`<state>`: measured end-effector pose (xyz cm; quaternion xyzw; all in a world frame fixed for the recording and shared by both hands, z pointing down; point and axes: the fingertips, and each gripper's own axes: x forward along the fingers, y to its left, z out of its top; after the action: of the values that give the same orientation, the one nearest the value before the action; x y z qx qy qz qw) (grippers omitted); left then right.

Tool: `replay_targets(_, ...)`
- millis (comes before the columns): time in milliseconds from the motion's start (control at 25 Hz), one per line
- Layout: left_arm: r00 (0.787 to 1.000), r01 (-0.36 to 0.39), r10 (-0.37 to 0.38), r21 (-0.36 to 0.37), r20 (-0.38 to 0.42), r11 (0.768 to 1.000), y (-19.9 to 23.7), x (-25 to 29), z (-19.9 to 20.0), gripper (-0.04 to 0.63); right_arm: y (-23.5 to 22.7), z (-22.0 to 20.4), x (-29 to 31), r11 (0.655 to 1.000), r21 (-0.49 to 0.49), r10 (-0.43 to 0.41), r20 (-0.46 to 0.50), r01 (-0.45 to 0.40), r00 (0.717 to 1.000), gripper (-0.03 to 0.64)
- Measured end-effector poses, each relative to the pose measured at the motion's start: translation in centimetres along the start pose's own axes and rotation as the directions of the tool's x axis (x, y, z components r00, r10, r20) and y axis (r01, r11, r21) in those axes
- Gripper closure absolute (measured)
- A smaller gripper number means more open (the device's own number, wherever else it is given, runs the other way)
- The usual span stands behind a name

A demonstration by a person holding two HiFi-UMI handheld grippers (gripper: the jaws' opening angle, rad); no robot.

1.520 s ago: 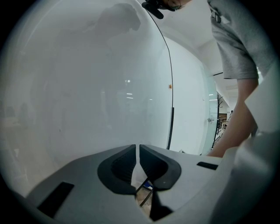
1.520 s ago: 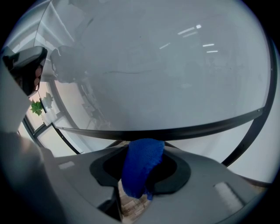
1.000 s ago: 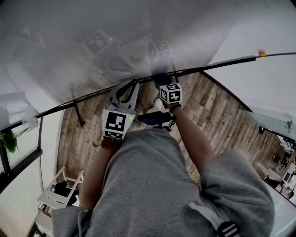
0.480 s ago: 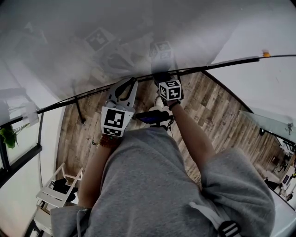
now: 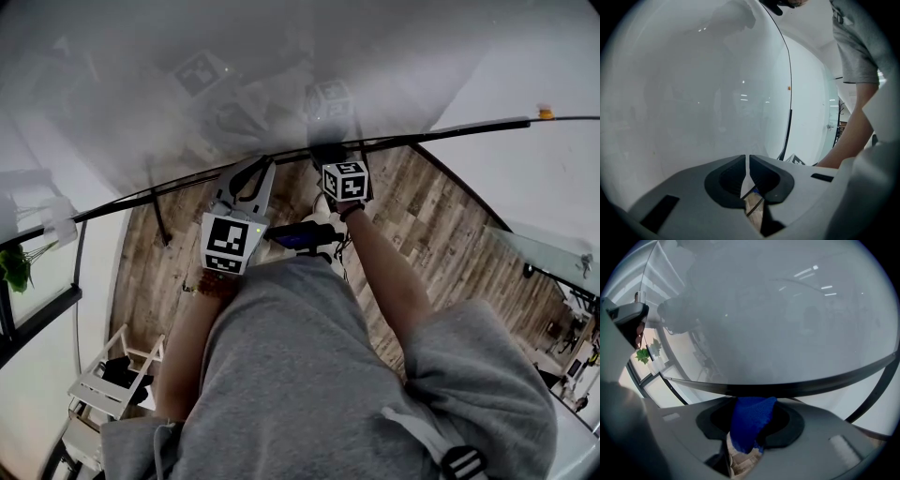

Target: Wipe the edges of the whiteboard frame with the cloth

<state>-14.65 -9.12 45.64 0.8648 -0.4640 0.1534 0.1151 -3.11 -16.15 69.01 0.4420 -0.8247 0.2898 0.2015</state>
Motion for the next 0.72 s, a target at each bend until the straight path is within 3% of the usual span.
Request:
replay_targets(480,0.998,-0.067,0.067,-0.036,-0.017,0.997,3.0,-4.2,-2.6,0.563,3.5,-0.1,1.6,1.000,0.010,0.020,0.017,-0.020,1.000,0.453)
replay_targets(720,0.998,-0.067,0.066,-0.038,-0.011,0.997,2.9,-4.8,-2.7,0.563,4.2,0.0,1.8,1.000,0.012,0.020,0.021,-0.020,1.000,0.453)
